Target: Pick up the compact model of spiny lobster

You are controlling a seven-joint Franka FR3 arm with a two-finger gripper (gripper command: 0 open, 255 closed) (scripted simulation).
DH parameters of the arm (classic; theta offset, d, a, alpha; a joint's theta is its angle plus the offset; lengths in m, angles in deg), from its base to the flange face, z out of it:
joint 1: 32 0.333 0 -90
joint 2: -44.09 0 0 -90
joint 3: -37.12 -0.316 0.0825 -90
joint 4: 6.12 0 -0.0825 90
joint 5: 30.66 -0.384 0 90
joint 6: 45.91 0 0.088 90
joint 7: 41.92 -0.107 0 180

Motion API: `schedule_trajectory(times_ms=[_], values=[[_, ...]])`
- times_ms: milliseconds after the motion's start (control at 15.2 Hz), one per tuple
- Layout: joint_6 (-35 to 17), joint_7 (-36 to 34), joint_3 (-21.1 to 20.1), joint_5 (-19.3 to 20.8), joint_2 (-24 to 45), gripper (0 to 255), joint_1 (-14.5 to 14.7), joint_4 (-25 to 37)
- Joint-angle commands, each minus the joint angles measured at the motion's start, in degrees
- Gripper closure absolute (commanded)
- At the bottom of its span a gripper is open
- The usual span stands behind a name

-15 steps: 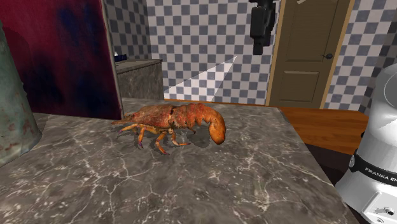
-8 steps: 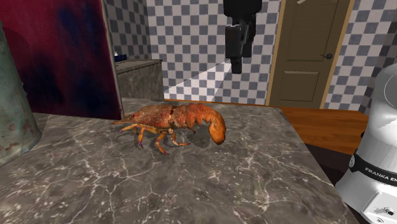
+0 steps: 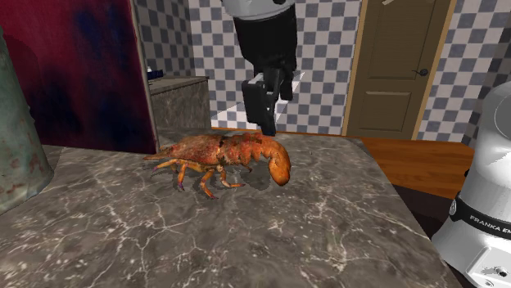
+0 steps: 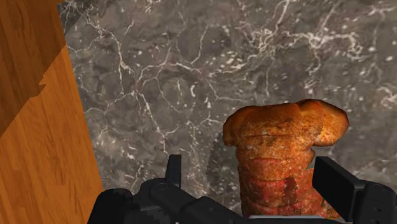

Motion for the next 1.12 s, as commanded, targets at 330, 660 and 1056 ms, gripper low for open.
schedule_trajectory(times_ms=[330, 660, 1056], values=[[-1.2, -6.6, -3.1, 5.4, 7.9, 0, 0.8, 1.8], [-3.4, -8.0, -3.2, 6.2, 9.0, 0, 0.9, 0.1], [-3.5, -8.0, -3.2, 6.1, 8.8, 255, 0.8, -0.1]])
